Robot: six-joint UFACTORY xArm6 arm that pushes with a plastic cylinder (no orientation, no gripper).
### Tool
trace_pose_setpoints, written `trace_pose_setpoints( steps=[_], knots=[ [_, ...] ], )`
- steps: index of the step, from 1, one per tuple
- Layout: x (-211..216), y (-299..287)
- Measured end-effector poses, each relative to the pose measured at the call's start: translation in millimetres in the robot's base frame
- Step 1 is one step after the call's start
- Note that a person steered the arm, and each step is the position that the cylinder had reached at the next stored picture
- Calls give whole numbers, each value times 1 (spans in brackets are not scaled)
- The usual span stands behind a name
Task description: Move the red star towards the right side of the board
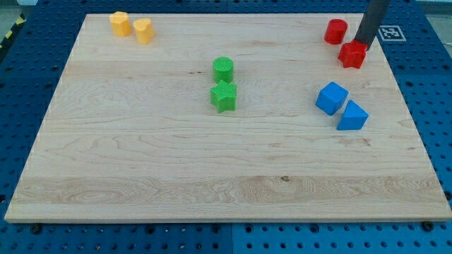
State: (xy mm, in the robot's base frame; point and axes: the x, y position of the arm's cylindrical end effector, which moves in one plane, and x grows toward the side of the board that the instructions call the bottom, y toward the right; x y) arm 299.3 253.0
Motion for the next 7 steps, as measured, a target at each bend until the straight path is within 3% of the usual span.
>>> trace_pose_setpoints(
  steps=[3, 5, 7],
  knots=[
    [3, -30],
    [31, -30],
    [35, -81]
  ],
)
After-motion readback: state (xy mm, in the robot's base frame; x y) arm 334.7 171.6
